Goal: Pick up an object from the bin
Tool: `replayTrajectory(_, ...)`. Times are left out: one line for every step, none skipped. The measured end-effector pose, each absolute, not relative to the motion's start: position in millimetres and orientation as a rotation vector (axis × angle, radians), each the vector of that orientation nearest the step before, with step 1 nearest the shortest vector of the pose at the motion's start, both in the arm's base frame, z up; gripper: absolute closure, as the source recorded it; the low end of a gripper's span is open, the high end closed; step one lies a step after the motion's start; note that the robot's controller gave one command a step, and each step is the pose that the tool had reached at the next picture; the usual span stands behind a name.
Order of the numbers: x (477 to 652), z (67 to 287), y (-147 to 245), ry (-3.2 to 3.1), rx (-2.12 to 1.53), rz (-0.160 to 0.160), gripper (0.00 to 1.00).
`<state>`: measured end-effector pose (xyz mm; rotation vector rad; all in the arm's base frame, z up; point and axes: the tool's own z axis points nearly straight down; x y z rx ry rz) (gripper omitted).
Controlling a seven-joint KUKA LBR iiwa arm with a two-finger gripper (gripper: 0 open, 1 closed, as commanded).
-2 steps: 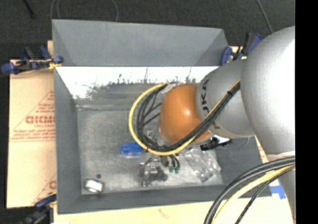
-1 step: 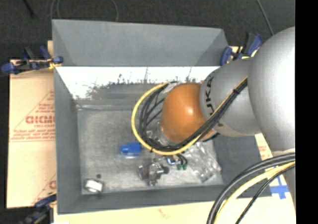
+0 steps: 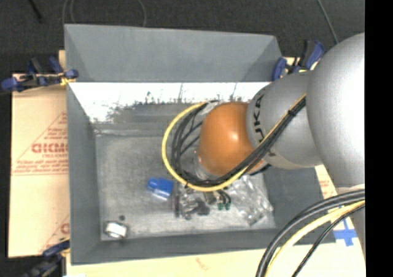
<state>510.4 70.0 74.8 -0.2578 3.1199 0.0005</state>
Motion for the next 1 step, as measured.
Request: replayTrajectory(512.3, 251.8, 66.6, 3.103, -0.402, -0.002, 1.00)
